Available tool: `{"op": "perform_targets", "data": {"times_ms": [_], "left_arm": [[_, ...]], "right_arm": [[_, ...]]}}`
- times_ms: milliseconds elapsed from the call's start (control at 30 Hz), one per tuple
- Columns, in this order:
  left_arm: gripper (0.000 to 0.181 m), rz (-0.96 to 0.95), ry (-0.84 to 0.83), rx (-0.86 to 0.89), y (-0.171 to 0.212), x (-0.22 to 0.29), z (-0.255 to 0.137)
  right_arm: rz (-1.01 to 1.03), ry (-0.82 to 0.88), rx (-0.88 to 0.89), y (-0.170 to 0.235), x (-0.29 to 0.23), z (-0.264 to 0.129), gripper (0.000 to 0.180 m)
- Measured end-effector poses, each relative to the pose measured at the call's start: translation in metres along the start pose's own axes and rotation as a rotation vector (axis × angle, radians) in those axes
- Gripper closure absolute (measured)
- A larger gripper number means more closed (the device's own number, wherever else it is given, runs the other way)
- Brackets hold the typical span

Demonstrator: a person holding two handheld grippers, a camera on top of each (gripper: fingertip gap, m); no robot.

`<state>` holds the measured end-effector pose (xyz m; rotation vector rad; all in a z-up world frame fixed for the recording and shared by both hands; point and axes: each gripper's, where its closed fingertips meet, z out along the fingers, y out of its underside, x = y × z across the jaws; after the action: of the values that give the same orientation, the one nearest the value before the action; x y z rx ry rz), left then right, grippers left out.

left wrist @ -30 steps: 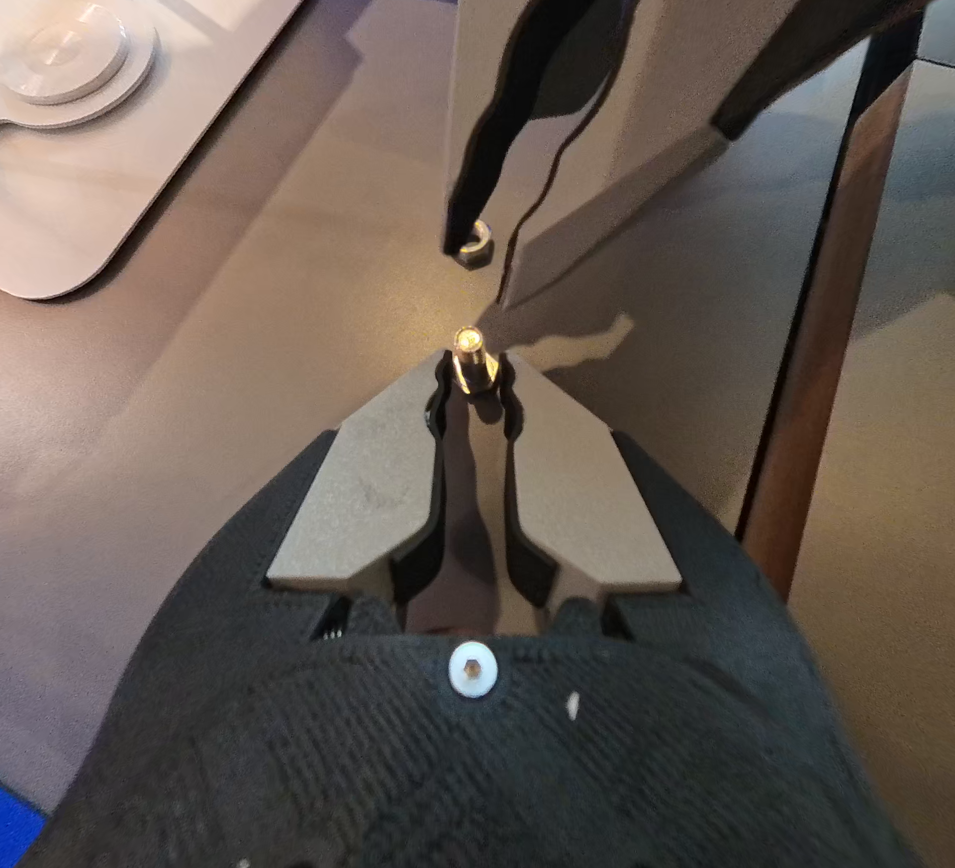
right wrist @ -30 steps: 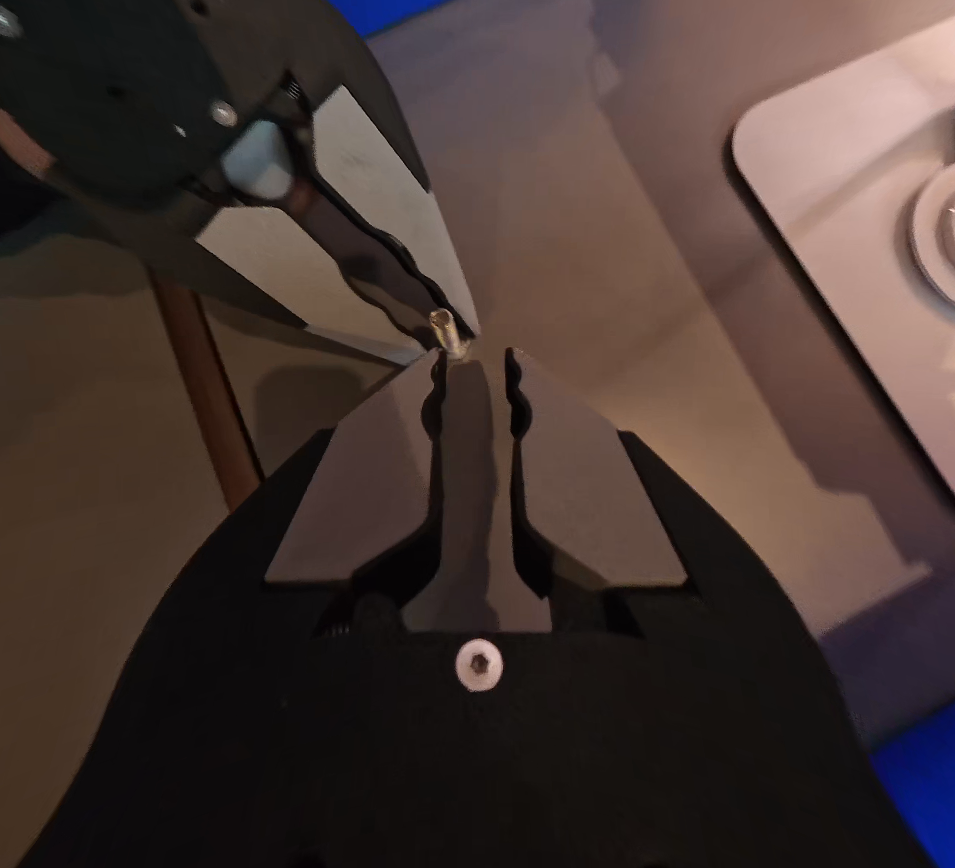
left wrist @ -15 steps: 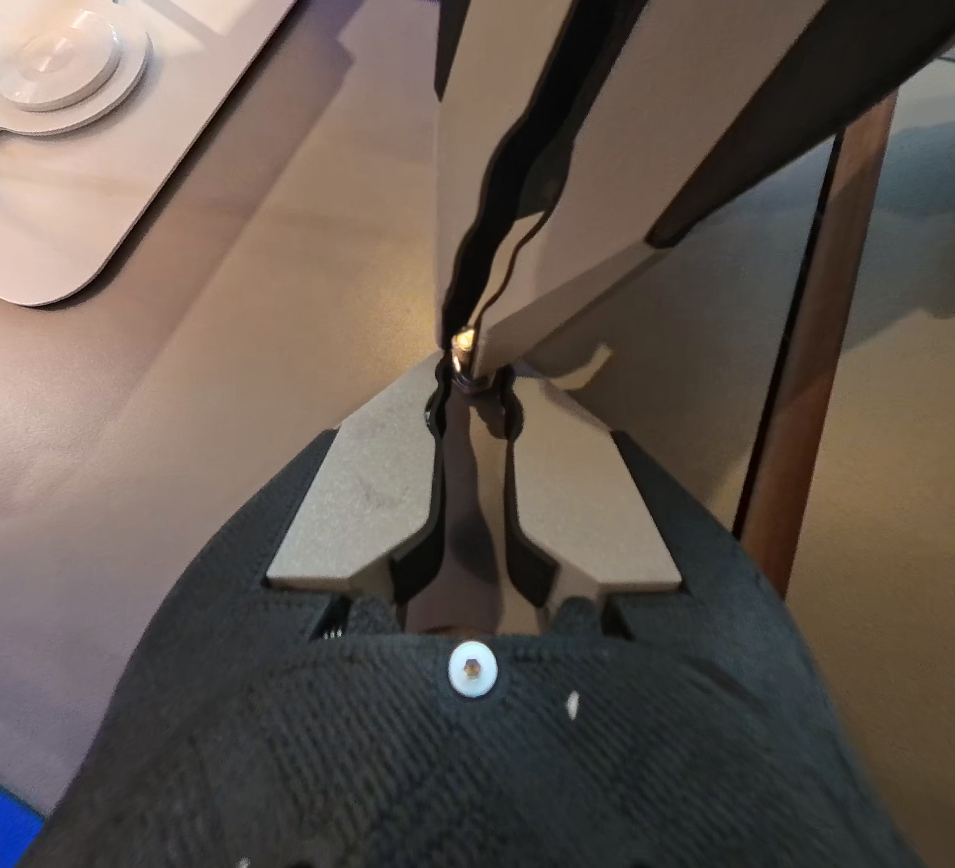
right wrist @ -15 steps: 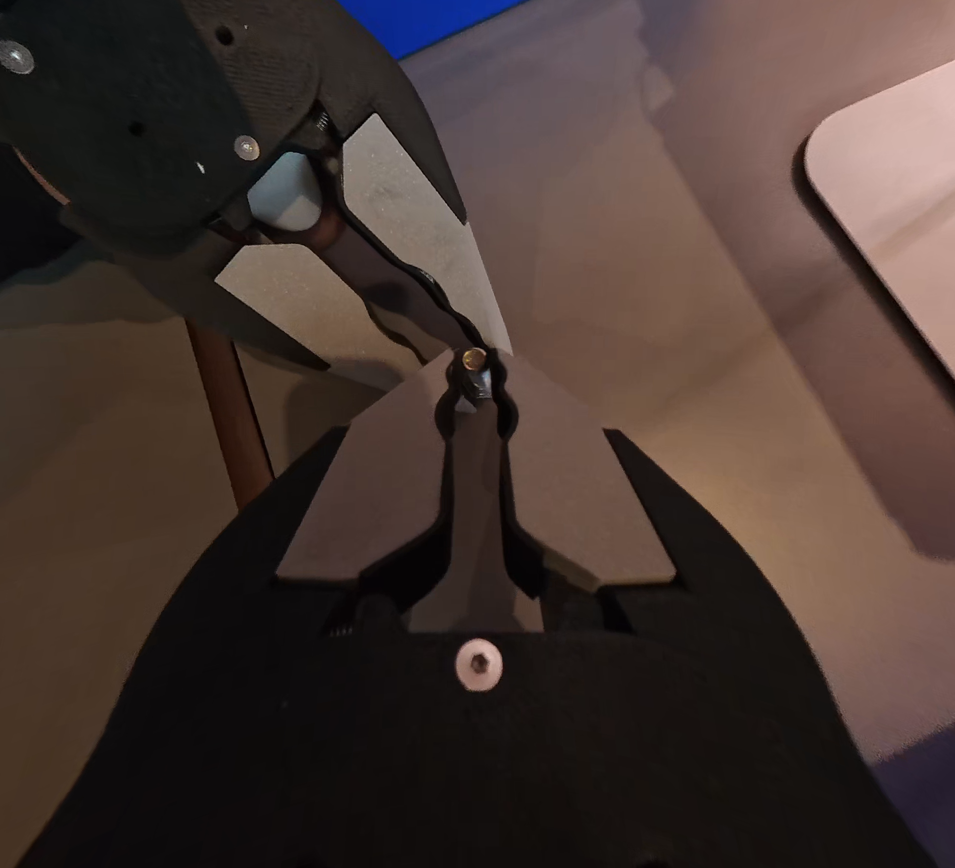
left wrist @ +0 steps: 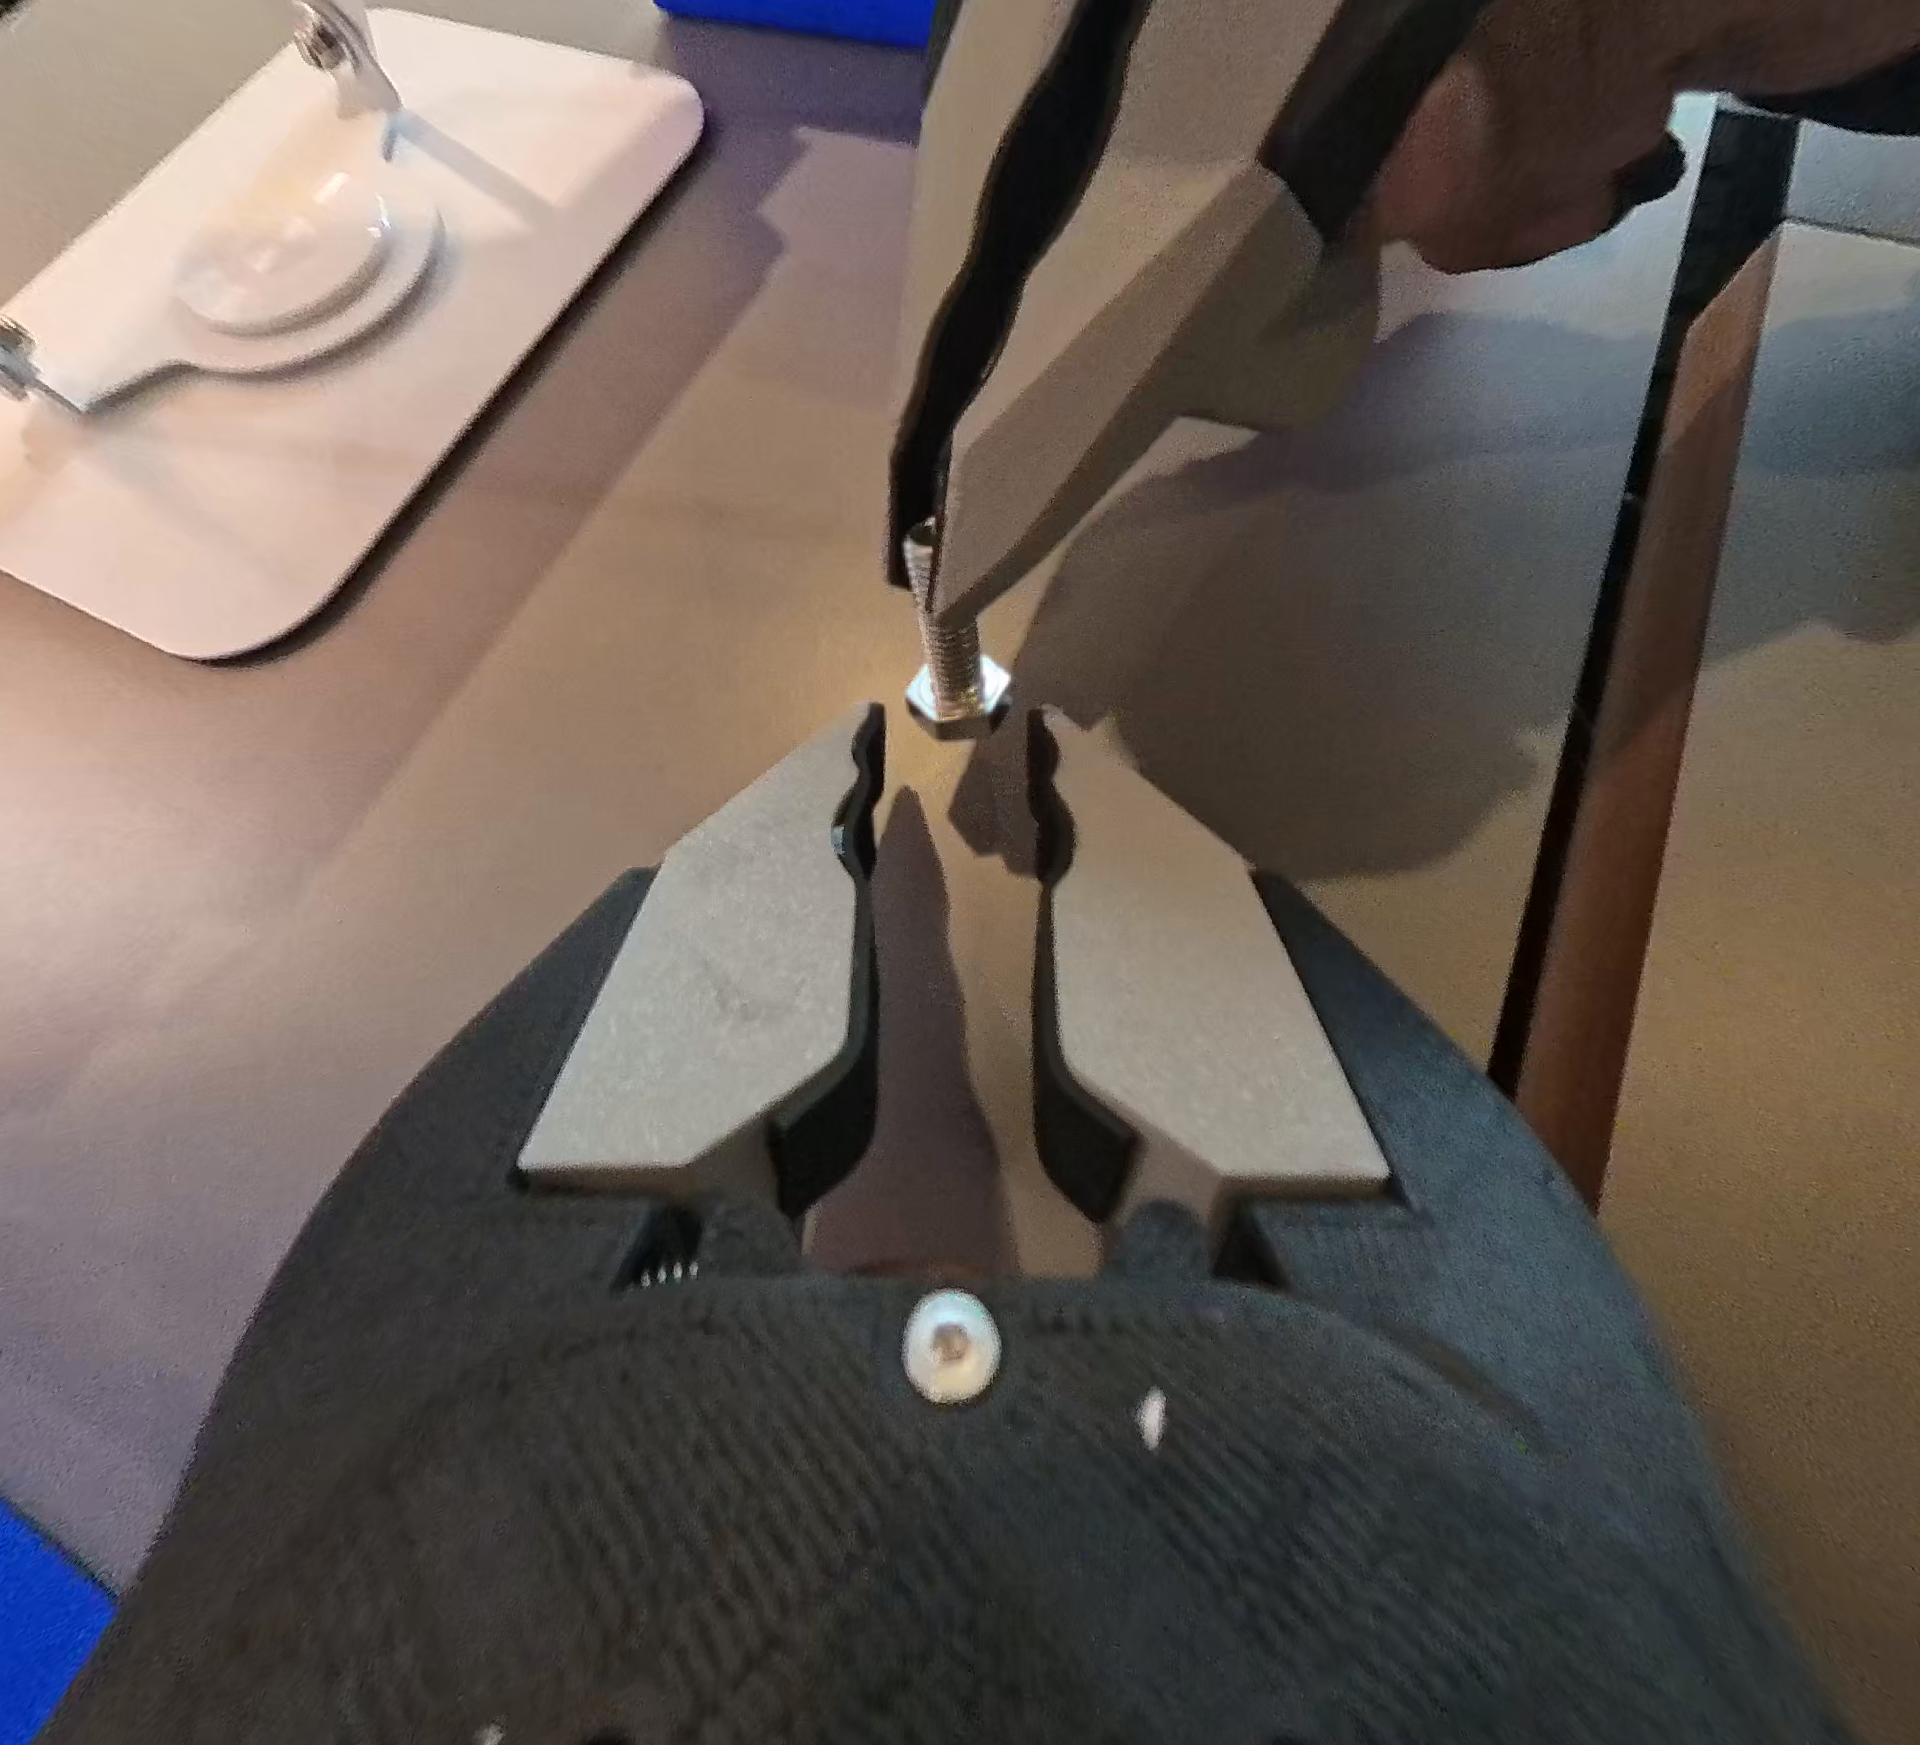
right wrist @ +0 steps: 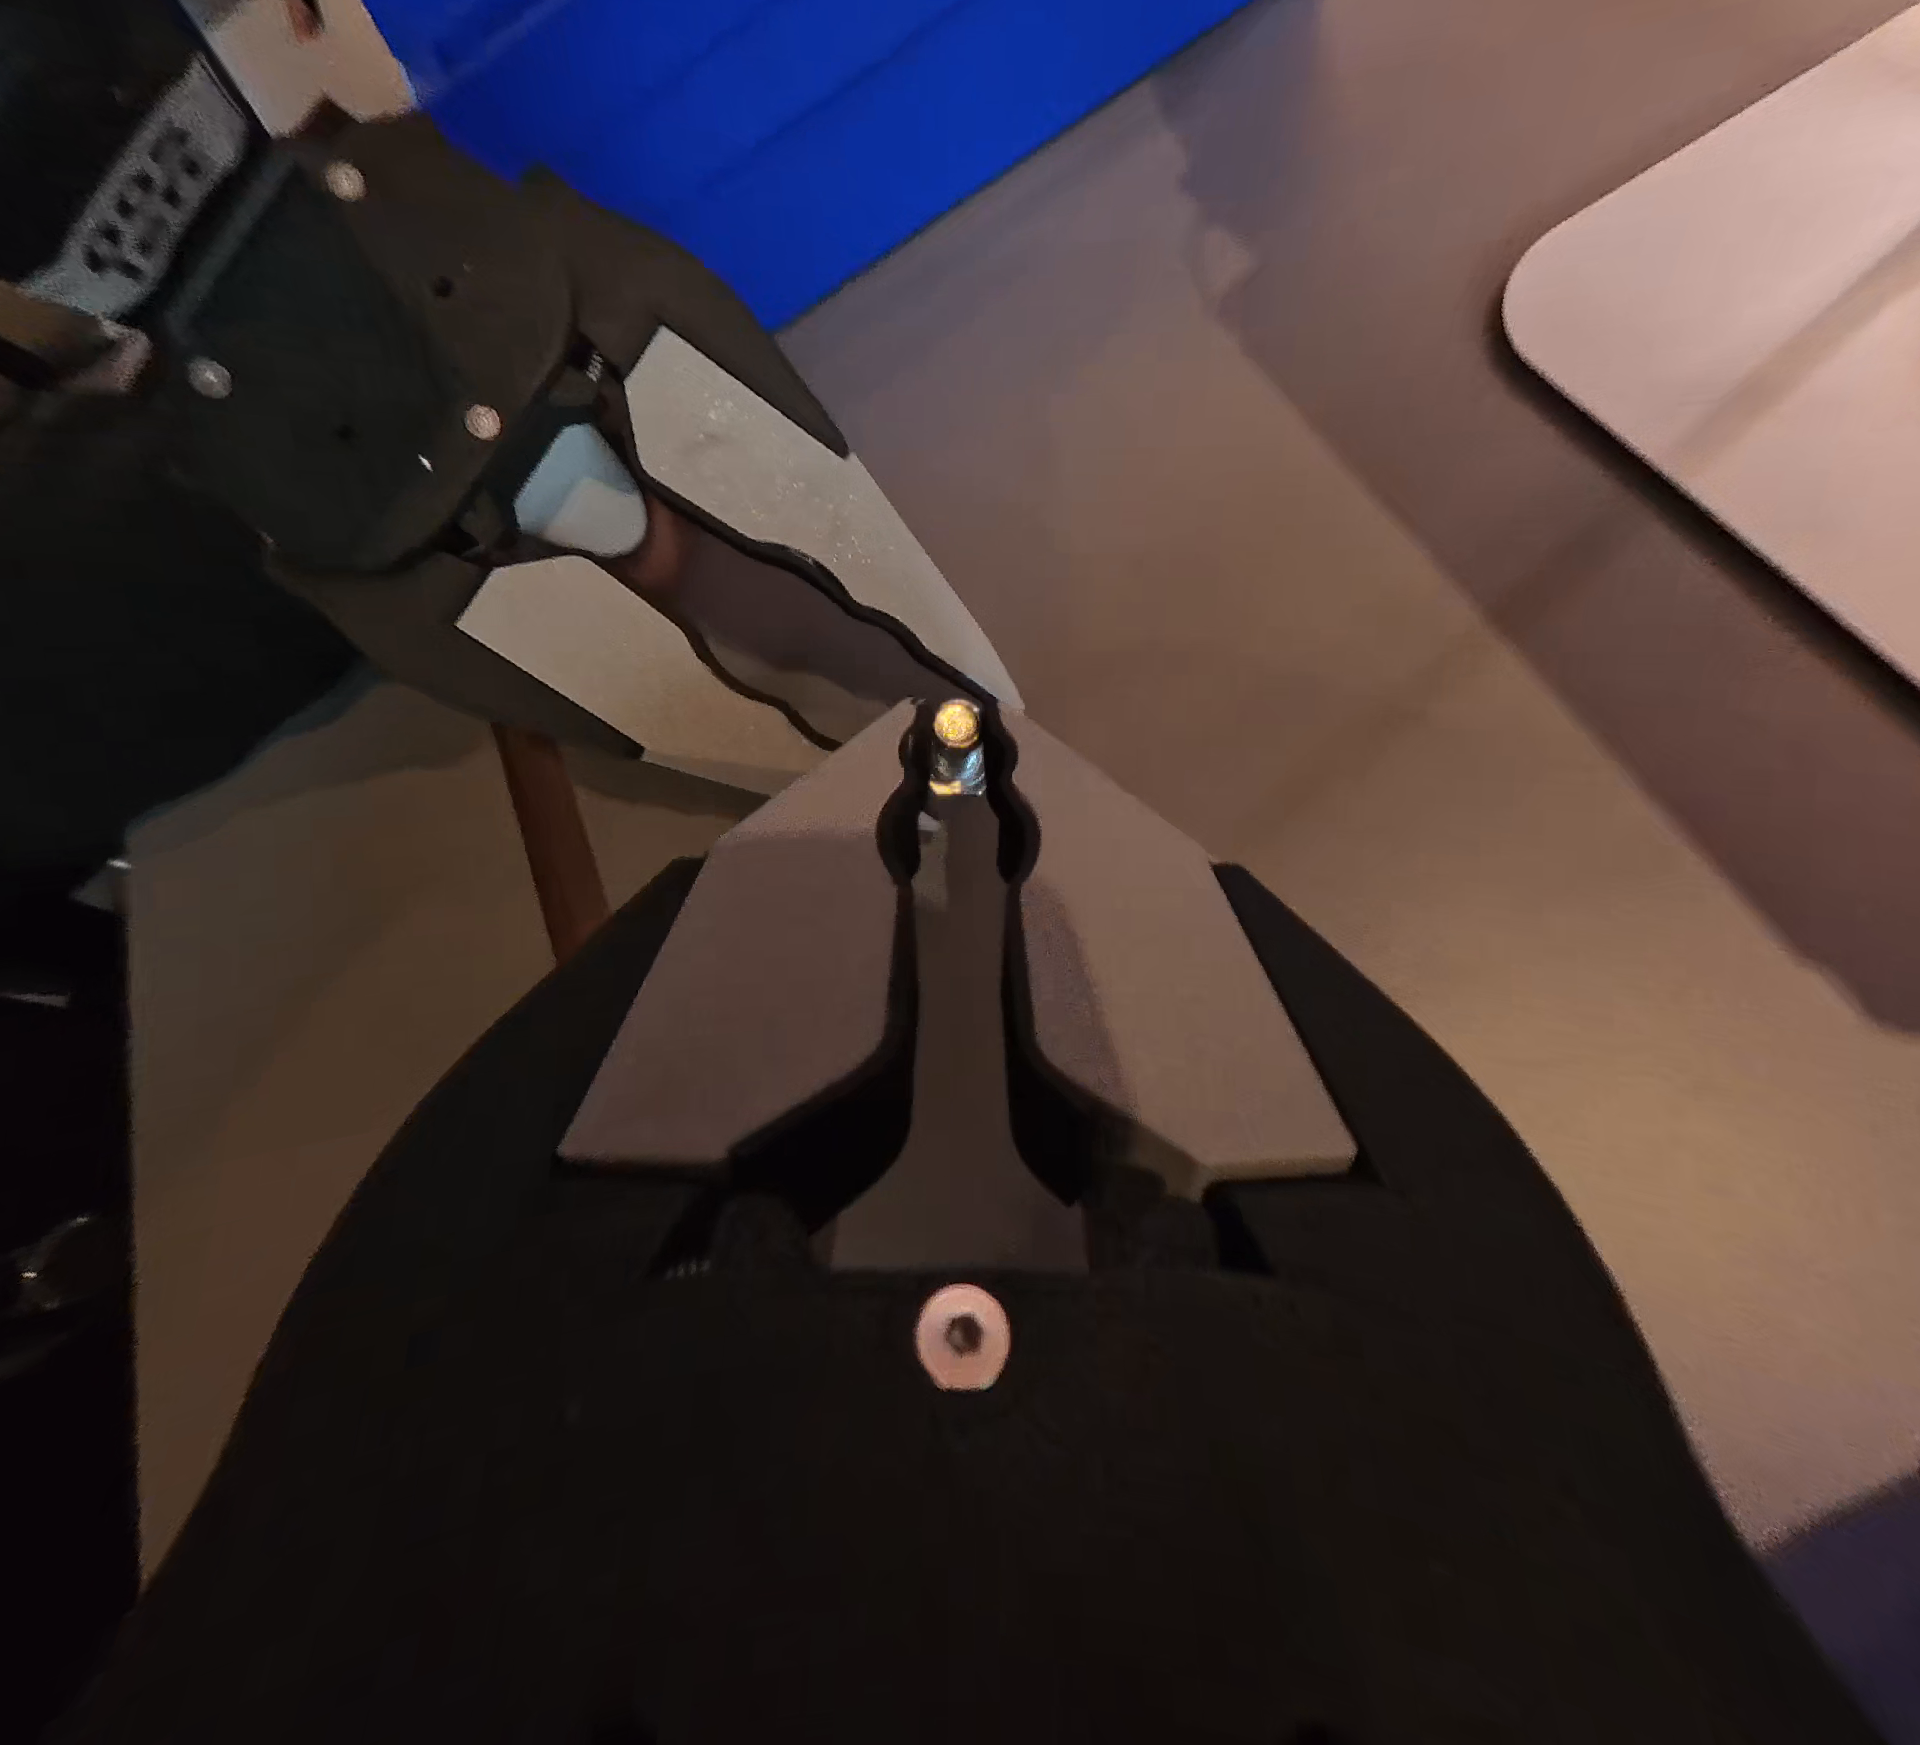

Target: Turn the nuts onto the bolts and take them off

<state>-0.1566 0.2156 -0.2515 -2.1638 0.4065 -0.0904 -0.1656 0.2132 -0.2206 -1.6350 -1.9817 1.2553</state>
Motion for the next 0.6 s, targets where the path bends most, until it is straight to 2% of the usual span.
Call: {"op": "perform_targets", "data": {"times_ms": [200,433,600], "left_arm": [[0.156,0.001,0.009,0.118,-0.018,0.002,-0.007],[0.157,0.008,0.021,0.139,-0.021,0.005,-0.007],[0.166,-0.002,0.031,0.181,-0.026,0.005,-0.011]], "right_arm": [[0.014,-0.012,0.023,-0.004,-0.001,-0.004,0.173],[0.010,-0.044,0.041,-0.009,-0.011,-0.005,0.173],[0.020,-0.068,0.054,-0.012,-0.015,-0.007,0.173]]}}
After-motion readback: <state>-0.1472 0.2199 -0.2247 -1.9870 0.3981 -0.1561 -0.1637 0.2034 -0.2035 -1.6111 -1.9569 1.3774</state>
